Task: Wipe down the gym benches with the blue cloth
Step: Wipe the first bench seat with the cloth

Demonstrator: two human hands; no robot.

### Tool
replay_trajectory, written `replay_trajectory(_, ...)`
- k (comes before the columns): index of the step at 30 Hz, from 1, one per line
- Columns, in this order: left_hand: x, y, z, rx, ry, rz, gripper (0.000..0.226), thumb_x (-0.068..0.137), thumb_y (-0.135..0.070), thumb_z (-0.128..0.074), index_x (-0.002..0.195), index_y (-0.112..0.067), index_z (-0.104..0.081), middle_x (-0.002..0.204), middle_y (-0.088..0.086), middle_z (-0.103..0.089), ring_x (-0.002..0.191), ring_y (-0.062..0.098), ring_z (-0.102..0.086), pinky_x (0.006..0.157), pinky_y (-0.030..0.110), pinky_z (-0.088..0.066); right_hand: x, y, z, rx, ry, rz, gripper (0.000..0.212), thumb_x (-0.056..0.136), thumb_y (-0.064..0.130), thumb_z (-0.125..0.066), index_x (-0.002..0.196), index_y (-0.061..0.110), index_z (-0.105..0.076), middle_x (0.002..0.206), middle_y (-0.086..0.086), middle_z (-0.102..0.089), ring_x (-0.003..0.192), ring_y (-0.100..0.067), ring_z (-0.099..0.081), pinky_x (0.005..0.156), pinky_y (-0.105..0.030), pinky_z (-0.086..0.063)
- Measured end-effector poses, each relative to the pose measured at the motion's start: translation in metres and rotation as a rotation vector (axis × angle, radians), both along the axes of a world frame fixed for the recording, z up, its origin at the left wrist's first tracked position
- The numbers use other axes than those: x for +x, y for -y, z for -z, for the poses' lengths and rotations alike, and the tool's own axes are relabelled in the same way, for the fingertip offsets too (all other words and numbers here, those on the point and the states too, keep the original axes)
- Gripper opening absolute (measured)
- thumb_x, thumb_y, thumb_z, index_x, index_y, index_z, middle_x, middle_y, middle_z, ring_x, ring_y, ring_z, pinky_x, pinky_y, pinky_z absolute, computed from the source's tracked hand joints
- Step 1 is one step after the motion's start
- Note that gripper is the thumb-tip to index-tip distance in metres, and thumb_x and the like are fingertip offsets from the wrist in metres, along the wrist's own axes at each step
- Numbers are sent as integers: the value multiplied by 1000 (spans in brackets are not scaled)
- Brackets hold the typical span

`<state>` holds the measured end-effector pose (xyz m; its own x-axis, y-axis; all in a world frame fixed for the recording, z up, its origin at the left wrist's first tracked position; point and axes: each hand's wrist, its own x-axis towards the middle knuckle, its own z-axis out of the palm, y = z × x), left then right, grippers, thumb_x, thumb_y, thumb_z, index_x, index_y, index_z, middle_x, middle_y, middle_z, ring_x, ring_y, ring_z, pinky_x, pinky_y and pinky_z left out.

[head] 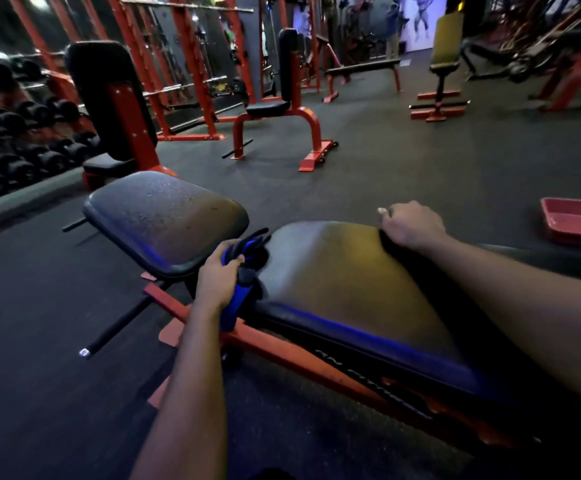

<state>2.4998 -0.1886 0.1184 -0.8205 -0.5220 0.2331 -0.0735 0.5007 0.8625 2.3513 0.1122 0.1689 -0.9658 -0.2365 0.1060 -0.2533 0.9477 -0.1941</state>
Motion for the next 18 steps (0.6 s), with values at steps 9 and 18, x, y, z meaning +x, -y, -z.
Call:
replay_trajectory(9, -4, -7, -9, -178, 197, -14, 30, 93, -23, -59, 122, -32, -63, 117, 6, -67, 111, 26, -60, 93, 34, -44, 189, 29, 22, 60, -64, -365, 85, 97, 71, -10, 158, 12, -15, 166, -8, -10, 153, -20, -5, 124, -39, -1)
replay_trajectory(18, -144, -23, -38, -331, 429, 310, 48, 96, -36, -56, 140, -19, -49, 147, 8, -49, 132, 26, -47, 110, 33, -35, 180, 36, 33, 89, -150, -345, 88, 95, 72, -14, 155, 9, -26, 162, -12, -25, 151, -25, -19, 123, -39, -9)
